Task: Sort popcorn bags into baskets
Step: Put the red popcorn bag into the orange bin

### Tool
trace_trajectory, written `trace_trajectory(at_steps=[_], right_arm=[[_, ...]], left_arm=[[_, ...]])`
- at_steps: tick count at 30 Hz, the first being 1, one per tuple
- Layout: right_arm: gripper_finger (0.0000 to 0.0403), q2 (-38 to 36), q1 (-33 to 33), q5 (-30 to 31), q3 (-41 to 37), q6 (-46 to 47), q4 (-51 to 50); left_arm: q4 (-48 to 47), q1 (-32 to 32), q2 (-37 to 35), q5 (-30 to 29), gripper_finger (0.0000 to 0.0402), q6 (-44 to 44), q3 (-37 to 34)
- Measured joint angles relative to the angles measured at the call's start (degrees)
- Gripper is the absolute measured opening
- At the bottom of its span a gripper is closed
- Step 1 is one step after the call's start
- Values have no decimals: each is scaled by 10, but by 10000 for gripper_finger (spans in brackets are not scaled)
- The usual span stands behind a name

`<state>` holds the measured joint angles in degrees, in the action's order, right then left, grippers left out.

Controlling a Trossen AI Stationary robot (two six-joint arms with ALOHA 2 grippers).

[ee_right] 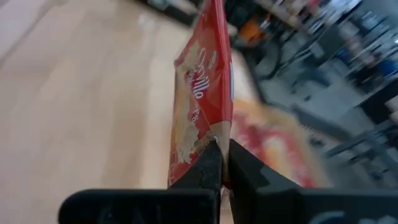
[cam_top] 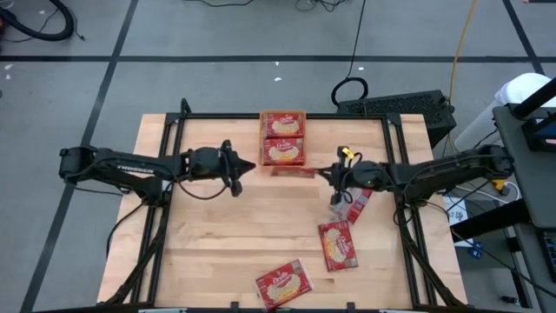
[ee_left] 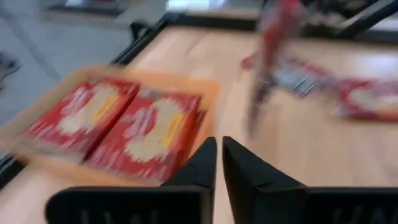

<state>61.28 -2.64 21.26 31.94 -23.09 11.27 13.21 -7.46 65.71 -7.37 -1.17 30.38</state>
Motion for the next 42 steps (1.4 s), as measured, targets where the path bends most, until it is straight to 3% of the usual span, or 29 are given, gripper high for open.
trace_trajectory(at_steps=[4,7,11,16,21,30,35,42], right_arm=[[1,-9,27,-3,0,-44,30],[0,-8,39,-4,0,-54,51],[0,0,42,-49,0,-84,98],[0,15,42,-65,0,-97,145],[0,32,45,-80,0,-95,164],[7,51,46,-59,0,-70,188],[41,38,45,-48,1,-34,207],[99,23,69,-37,1,77,176]], left_arm=[[143,0,12,49,88,-3,-44],[221,0,21,39,149,-5,-59],[297,0,52,30,222,6,-61],[371,-3,108,30,265,23,-51],[380,-3,144,49,224,23,-39],[397,-4,149,49,22,10,-39],[390,-24,121,52,32,15,-40],[349,-86,2,117,15,18,-92]])
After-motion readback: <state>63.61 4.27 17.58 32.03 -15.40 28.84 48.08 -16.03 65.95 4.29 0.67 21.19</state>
